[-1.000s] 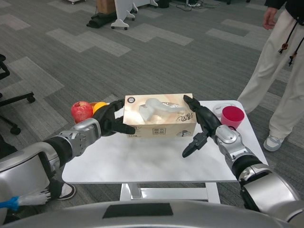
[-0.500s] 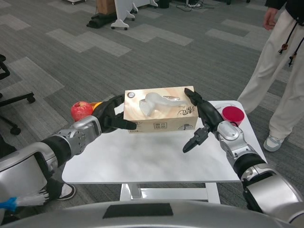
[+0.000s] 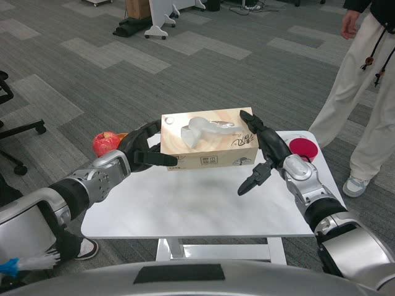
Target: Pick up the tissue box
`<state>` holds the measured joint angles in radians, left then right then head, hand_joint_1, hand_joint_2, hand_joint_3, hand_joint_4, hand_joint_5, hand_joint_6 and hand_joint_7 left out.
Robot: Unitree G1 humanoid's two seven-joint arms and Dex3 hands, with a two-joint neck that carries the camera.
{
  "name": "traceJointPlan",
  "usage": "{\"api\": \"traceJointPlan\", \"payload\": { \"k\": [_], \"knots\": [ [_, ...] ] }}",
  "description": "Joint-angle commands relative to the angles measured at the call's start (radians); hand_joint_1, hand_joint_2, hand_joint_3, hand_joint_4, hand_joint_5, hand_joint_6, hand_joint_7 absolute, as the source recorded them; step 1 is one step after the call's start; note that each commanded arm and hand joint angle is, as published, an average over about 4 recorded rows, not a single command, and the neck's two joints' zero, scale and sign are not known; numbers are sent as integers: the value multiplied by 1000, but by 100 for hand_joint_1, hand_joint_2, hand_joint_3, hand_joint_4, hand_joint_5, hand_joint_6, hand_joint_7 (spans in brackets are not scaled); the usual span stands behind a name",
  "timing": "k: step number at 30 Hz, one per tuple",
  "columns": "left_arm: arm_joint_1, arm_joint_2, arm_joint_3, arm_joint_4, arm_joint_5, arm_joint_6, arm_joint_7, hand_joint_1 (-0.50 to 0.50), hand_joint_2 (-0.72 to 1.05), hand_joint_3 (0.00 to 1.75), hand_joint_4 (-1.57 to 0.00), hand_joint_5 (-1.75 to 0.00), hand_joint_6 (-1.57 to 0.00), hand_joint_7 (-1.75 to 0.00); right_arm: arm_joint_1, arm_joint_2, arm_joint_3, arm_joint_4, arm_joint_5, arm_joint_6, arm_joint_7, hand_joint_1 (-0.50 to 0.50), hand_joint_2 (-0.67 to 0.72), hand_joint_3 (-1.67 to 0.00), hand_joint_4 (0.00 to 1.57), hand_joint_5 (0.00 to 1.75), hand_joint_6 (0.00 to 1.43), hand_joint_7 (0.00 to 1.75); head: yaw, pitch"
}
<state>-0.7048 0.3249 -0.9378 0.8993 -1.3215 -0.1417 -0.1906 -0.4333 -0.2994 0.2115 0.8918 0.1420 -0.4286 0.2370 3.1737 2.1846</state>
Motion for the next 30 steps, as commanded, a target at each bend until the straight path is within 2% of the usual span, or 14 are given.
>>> {"api": "traceJointPlan", "payload": {
  "k": [1,14,18,22,28,30],
  "knots": [
    [-25,-63,-3,-90,11,-6,-58,50,105,26,0,-10,0,0,-15,62,32,-58,-14,-19,47,-17,22,-16,0,10,0,2,0,1],
    [-19,-61,13,-116,18,-7,-58,50,105,26,0,-10,0,0,-13,60,32,-73,-13,-19,47,-17,22,-16,0,10,0,0,-1,0],
    [-16,-59,17,-120,18,-9,-58,50,105,26,0,-10,0,0,-12,60,33,-81,-11,-19,47,-17,22,-16,0,10,0,7,-1,0],
    [-14,-58,25,-132,19,-10,-58,50,105,26,0,-10,0,0,-11,60,34,-93,-9,-19,47,-17,22,-14,0,10,0,0,0,-1],
    [-9,-57,41,-146,31,-11,-59,50,105,26,0,-10,0,0,-7,59,34,-117,-9,-19,47,-17,22,-16,0,10,0,7,0,0],
    [-7,-56,43,-151,33,-11,-59,50,105,26,0,-10,0,0,-6,59,34,-124,-9,-19,47,-17,22,-16,0,10,0,3,0,0]
  ]
}}
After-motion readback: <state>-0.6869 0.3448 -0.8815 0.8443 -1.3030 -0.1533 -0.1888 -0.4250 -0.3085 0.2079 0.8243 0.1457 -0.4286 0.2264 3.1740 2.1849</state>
